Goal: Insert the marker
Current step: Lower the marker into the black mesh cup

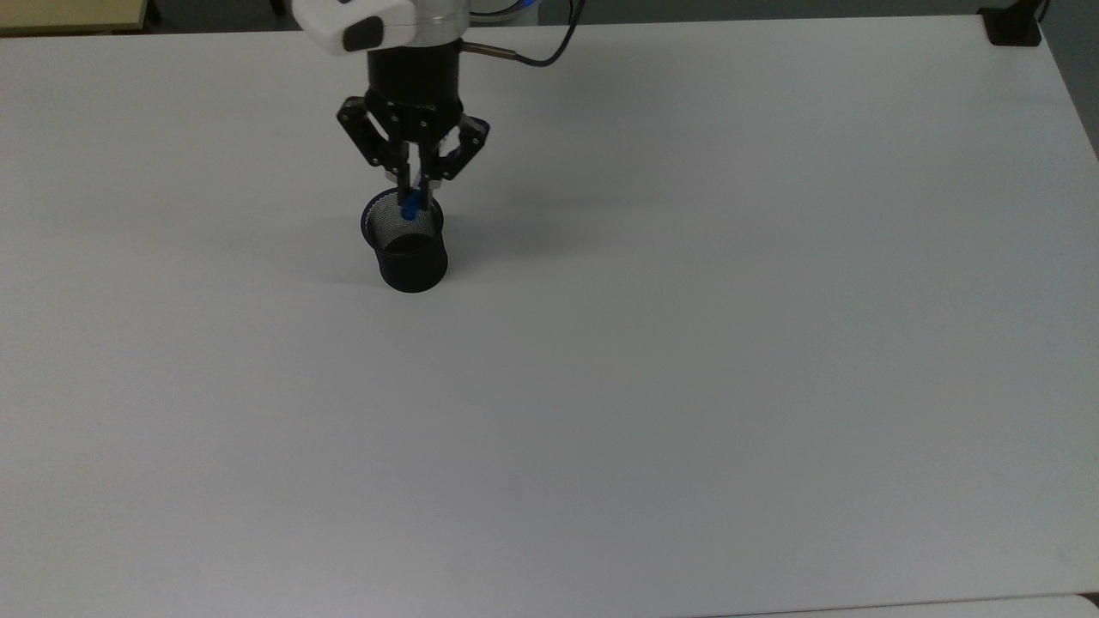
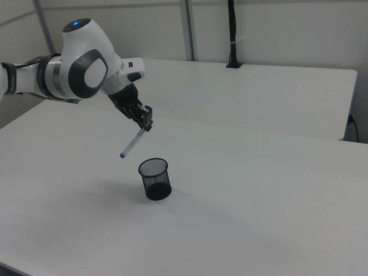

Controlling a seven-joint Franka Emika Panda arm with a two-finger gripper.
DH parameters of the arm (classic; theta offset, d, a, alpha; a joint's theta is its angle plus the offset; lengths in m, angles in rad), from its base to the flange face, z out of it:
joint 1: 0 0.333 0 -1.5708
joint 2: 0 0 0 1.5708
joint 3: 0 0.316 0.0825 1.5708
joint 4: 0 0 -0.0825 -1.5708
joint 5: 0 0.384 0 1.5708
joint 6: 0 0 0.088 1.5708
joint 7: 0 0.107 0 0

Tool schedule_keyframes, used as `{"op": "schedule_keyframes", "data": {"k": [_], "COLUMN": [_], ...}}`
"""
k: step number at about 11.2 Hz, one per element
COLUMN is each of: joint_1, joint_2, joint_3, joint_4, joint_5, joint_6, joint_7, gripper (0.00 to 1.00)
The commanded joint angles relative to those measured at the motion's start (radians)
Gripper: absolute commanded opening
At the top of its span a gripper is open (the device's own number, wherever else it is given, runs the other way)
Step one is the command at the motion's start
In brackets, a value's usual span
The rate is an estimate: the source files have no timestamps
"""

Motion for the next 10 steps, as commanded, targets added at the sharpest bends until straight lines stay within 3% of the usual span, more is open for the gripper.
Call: {"op": "schedule_keyframes", "data": {"k": [1, 10], "joint_1": [-0.035, -0.083], "joint_2": [-0.028, 0.054], "joint_3": [0.003, 0.003], "joint_4": [-0.086, -0.177], "joint_5": [-0.045, -0.12], "joint_6": [0.096, 0.478], "joint_7": [0.019, 0.042], "gripper": [0.14, 0.14]}}
